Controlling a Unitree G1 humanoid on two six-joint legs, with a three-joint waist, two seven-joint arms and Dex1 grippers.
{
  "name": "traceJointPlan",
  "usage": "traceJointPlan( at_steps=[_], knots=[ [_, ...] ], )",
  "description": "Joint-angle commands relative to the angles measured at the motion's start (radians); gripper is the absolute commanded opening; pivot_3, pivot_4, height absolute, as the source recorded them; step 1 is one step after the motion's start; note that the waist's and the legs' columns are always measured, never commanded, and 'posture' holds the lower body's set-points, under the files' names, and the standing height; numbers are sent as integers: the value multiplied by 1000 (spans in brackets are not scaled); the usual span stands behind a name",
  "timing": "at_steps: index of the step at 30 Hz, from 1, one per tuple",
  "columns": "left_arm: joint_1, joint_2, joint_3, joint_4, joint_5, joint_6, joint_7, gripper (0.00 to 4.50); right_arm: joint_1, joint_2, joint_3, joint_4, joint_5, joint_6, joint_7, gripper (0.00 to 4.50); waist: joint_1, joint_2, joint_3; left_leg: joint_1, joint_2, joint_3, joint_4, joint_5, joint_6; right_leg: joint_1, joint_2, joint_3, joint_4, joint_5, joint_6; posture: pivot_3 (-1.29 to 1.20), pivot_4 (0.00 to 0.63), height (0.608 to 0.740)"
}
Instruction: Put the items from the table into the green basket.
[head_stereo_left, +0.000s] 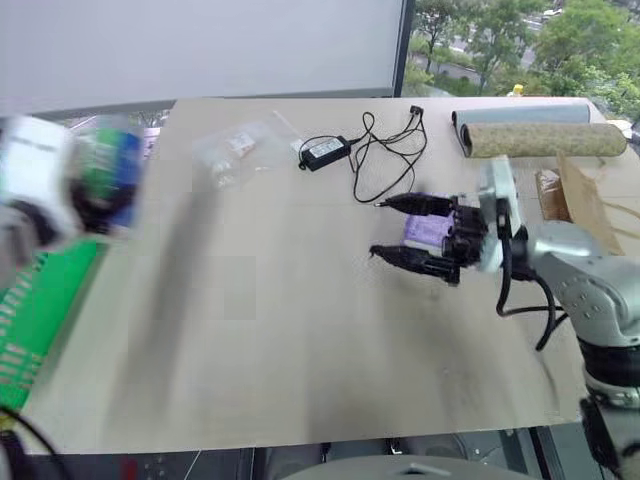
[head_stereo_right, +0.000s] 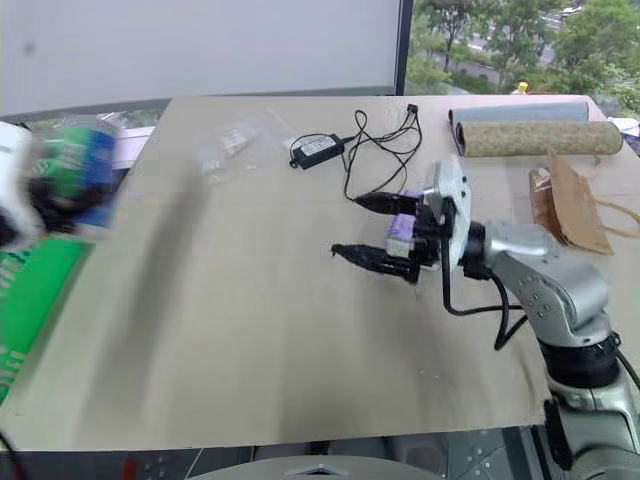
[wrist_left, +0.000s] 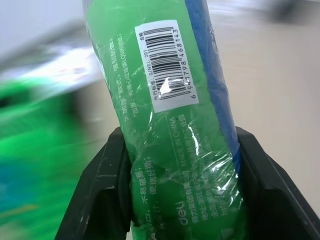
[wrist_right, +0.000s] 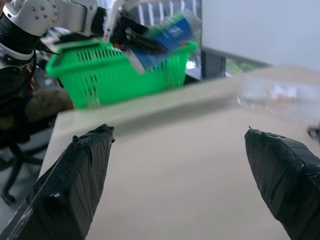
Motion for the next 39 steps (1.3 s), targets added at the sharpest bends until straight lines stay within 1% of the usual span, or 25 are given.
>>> traceJointPlan(
  at_steps=[1, 2, 4, 6, 7, 8, 9, 11, 13, 14, 16, 18, 19, 20, 22, 24, 26, 29, 32, 34, 37, 39],
  knots=[
    [122, 80, 112, 134, 157, -123, -92, 1923, -34, 38, 1, -1, 8, -42, 13, 4500, 20, 1, 0, 0, 0, 0, 0, -1, -1, 0, -1, 0, 0, 0, 0, 71, 62, 740],
    [135, 86, 127, 174, 174, -149, -105, 1923, -38, 48, 6, -1, 5, -45, 10, 4500, 29, 2, 0, 0, -2, 1, -1, -1, -1, 0, -3, 0, -1, 0, 0, 71, 62, 740],
    [163, 99, 115, 252, 225, -247, -129, 1923, -44, 63, 12, -3, 1, -46, 7, 4500, 51, 0, -1, 0, -3, 1, -1, -1, -1, 0, -5, -2, -1, 0, 0, 70, 58, 740],
    [179, 107, 75, 313, 255, -322, -165, 2935, -46, 73, 17, -7, -6, -52, 5, 4500, 68, -3, -3, -1, -3, 0, 0, -1, -1, 1, -7, -3, -2, 0, 0, 62, 58, 740],
    [175, 106, 55, 338, 263, -352, -177, 3374, -47, 75, 18, -7, -9, -55, 3, 4500, 71, -3, -3, -1, -3, 0, 1, -1, -1, 1, -8, -4, -2, 0, 0, 62, 58, 740],
    [160, 104, 28, 377, 278, -408, -175, 3374, -47, 77, 19, -8, -16, -59, -2, 4500, 77, -4, -4, -1, -3, 0, 1, -1, -1, 1, -8, -4, -2, 0, 0, 52, 55, 740],
    [148, 102, 11, 405, 291, -450, -173, 4023, -47, 78, 20, -7, -20, -62, -5, 4500, 81, -5, -4, -1, -4, 1, 1, -1, -1, 1, -9, -5, -2, 0, 0, 52, 55, 740],
    [119, 93, -8, 465, 295, -507, -191, 4023, -42, 61, 21, -12, -38, -45, -22, 4500, 82, -6, -6, 2, -5, -1, 3, -1, 1, 5, -12, -7, 0, 1, -1, 40, 53, 740],
    [66, 76, -10, 501, 273, -565, -215, 4023, -21, 15, 27, -6, -124, -71, -43, 4500, 78, -7, -8, 3, -5, -2, 3, -1, 0, 5, -13, -8, 1, 2, -2, 23, 52, 740],
    [22, 56, -8, 489, 235, -592, -238, 4023, -4, -18, 32, 9, -192, -116, -47, 4500, 79, -8, -9, 3, -5, -2, 3, -1, 0, 5, -13, -8, 2, 2, -3, 23, 52, 740],
    [-50, -15, 14, 368, 74, -563, -340, 4023, 32, -87, 38, 52, -316, -211, -47, 4500, 82, -8, -12, 2, -5, -3, 4, -1, 0, 5, -13, -11, 2, 2, -3, 11, 52, 740],
    [-66, -79, 52, 217, -109, -459, -432, 4023, 62, -146, 37, 98, -407, -290, -40, 4500, 82, -9, -13, 1, -5, -3, 5, 0, 0, 5, -17, -16, 1, 2, -3, 3, 52, 740],
    [-57, -101, 67, 153, -184, -399, -457, 4023, 76, -173, 37, 127, -451, -325, -41, 4500, 76, -8, -14, 0, -5, -2, 5, 2, -4, 5, -17, -17, 1, 2, -2, -6, 54, 740],
    [-39, -118, 77, 93, -251, -341, -474, 4023, 88, -199, 39, 161, -498, -367, -43, 4500, 73, -8, -14, 0, -5, -1, 5, 2, -4, 5, -18, -16, 1, 2, -2, -6, 54, 740],
    [45, -145, 90, -32, -375, -247, -541, 4023, 122, -264, 49, 236, -583, -467, -13, 4500, 53, -7, -15, 0, -5, 1, 6, 2, -4, 5, -17, -16, 1, 2, -2, -20, 51, 740],
    [129, -154, 100, -122, -469, -179, -597, 4023, 138, -291, 58, 292, -620, -524, 10, 4500, 30, -2, -17, 2, -4, 4, 5, 1, -3, 5, -16, -15, 1, 2, -2, -33, 48, 740],
    [165, -162, 86, -171, -516, -149, -595, 4023, 142, -289, 76, 322, -635, -545, 34, 4500, 16, -2, -16, 3, -2, 5, 5, 1, -2, 5, -14, -15, 2, 2, -2, -34, 47, 740],
    [215, -165, 36, -223, -525, -139, -611, 4023, 137, -263, 123, 374, -687, -571, 42, 4500, 6, -1, -16, 8, 2, 5, 6, -2, 2, 6, -8, -13, 8, 2, -3, -27, 46, 740],
    [240, -174, 17, -264, -539, -145, -616, 4023, 130, -247, 161, 429, -753, -589, 25, 4500, 7, 0, -16, 22, 1, 8, 7, -2, 2, 16, -4, -9, 14, 1, -4, -20, 45, 740],
    [242, -179, 10, -274, -540, -153, -601, 4023, 133, -221, 149, 424, -723, -560, 32, 4500, 7, 0, -16, 25, 1, 8, 8, -2, 2, 19, 2, -7, 14, 1, -4, -20, 45, 740],
    [260, -180, 5, -295, -535, -156, -600, 4023, 127, -215, 132, 391, -708, -520, 44, 4500, 9, 0, -17, 30, 2, 10, 9, -1, 2, 23, 3, -4, 15, 1, -4, -18, 48, 740],
    [265, -188, -8, -314, -541, -155, -586, 4023, 125, -219, 140, 390, -728, -528, 43, 4500, 9, 0, -17, 32, 2, 12, 8, -2, 2, 23, 3, -3, 15, 1, -3, -18, 48, 740]
  ],
)
